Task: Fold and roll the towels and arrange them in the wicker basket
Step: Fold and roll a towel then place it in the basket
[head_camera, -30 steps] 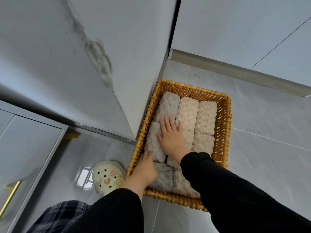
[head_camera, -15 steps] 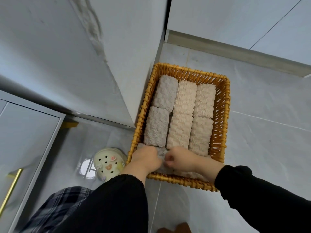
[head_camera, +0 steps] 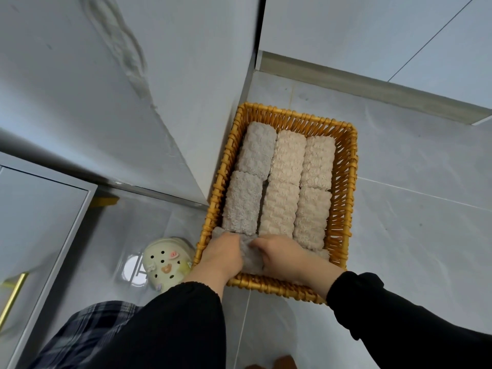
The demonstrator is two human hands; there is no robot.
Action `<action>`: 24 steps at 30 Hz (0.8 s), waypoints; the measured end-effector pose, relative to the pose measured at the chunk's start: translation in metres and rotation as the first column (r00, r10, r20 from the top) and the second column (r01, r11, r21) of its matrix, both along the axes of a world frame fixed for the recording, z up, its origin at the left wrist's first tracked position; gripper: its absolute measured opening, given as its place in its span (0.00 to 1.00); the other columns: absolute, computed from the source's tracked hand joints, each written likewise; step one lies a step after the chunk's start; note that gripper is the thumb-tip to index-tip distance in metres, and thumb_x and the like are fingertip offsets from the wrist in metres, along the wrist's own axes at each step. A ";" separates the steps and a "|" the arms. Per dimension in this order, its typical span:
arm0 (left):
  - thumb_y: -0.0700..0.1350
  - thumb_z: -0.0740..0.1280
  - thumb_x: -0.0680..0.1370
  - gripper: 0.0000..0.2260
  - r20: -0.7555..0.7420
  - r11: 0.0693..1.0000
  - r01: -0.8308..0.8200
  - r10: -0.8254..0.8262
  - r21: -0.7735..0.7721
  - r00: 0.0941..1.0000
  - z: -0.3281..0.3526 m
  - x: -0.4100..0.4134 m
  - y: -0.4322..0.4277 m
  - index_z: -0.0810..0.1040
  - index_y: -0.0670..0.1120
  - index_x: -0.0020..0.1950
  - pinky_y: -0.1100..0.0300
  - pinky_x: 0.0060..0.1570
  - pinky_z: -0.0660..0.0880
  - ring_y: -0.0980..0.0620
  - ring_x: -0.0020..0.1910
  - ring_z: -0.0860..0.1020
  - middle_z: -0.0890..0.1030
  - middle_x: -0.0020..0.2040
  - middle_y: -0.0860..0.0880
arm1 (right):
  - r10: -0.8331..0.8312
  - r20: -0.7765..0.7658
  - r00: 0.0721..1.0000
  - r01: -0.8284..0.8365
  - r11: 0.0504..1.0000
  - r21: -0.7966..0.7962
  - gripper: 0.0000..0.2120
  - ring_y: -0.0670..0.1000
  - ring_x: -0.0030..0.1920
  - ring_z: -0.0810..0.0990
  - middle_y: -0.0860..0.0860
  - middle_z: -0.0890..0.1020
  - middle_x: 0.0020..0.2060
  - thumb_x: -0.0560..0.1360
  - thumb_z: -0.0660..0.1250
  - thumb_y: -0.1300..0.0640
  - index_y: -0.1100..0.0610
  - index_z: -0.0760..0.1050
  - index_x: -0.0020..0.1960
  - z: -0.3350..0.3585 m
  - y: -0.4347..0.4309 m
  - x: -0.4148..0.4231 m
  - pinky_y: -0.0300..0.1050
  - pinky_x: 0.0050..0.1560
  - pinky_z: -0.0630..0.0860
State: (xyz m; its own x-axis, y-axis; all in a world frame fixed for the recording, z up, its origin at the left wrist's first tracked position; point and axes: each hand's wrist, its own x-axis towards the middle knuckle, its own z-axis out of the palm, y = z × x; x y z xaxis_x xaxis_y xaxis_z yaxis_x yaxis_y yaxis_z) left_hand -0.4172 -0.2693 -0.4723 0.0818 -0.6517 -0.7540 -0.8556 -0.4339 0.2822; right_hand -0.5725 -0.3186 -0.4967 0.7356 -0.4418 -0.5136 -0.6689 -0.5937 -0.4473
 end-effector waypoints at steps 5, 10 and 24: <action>0.38 0.59 0.77 0.06 -0.004 0.981 0.029 -0.030 -0.194 1.000 0.009 -0.004 -0.012 0.74 0.47 0.48 0.56 0.48 0.73 0.46 0.53 0.75 0.77 0.53 0.48 | -0.214 0.149 0.965 0.226 0.972 -0.065 0.12 0.57 0.45 0.79 0.56 0.82 0.45 0.74 0.59 0.63 0.60 0.79 0.53 0.009 -0.008 0.007 0.50 0.42 0.77; 0.37 0.60 0.77 0.26 0.025 0.921 0.113 -0.112 -0.372 0.993 -0.003 -0.008 -0.031 0.59 0.46 0.75 0.54 0.71 0.60 0.48 0.75 0.56 0.58 0.76 0.47 | -0.419 0.239 0.876 0.483 0.739 -0.470 0.23 0.62 0.65 0.70 0.61 0.71 0.67 0.74 0.56 0.59 0.61 0.70 0.68 -0.005 -0.036 0.003 0.57 0.66 0.68; 0.40 0.56 0.80 0.29 -0.030 0.950 0.282 -0.288 -0.137 0.957 -0.010 0.004 -0.055 0.49 0.48 0.79 0.54 0.76 0.49 0.49 0.78 0.45 0.44 0.79 0.47 | -0.376 -0.011 0.927 0.347 0.866 -0.361 0.32 0.53 0.76 0.38 0.55 0.45 0.78 0.78 0.39 0.42 0.56 0.45 0.78 -0.037 -0.051 0.006 0.55 0.72 0.35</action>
State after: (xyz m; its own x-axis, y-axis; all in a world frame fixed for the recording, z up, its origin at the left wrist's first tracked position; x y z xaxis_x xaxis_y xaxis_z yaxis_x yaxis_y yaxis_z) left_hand -0.4131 -0.3247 -0.4825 -0.1565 -0.7351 -0.6597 -0.9221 -0.1306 0.3643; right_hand -0.5660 -0.3700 -0.5337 0.4541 -0.8286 -0.3274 -0.8905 -0.4108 -0.1955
